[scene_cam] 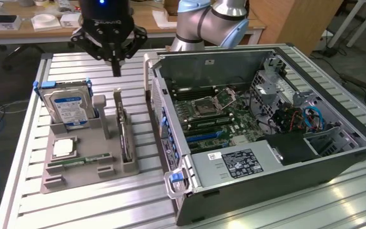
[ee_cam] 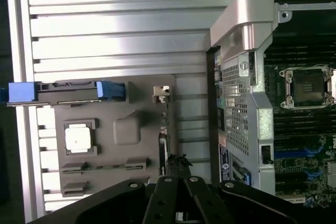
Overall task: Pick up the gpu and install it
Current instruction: 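Reach for the gpu, then pick up the gpu and move the gpu toward the slot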
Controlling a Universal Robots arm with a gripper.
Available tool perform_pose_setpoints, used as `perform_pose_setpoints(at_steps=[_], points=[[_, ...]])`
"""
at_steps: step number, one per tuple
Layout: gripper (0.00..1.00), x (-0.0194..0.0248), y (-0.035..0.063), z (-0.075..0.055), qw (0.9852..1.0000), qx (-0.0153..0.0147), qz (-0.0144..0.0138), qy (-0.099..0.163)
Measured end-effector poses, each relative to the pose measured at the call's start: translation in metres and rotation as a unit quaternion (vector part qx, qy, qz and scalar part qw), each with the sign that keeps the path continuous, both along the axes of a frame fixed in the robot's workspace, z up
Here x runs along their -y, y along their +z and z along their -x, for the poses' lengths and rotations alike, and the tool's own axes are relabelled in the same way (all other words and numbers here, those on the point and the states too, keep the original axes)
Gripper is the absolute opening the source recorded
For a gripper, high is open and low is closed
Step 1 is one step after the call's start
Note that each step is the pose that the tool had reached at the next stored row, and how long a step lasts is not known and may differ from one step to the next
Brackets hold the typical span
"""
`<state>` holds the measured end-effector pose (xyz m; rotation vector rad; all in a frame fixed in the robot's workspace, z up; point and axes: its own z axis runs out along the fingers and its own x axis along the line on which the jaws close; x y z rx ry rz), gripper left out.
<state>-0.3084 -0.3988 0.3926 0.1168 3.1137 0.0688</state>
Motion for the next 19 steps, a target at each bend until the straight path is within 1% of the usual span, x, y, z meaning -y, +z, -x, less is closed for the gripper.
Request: perform_pose_setpoints(at_steps=[5,19], points=[[0.10,0.0000,-0.0001,0.022,1.0000,0.0000,0.0000,0.000],[0.10,0.0000,-0.0001,0.022,1.0000,0.0000,0.0000,0.000]])
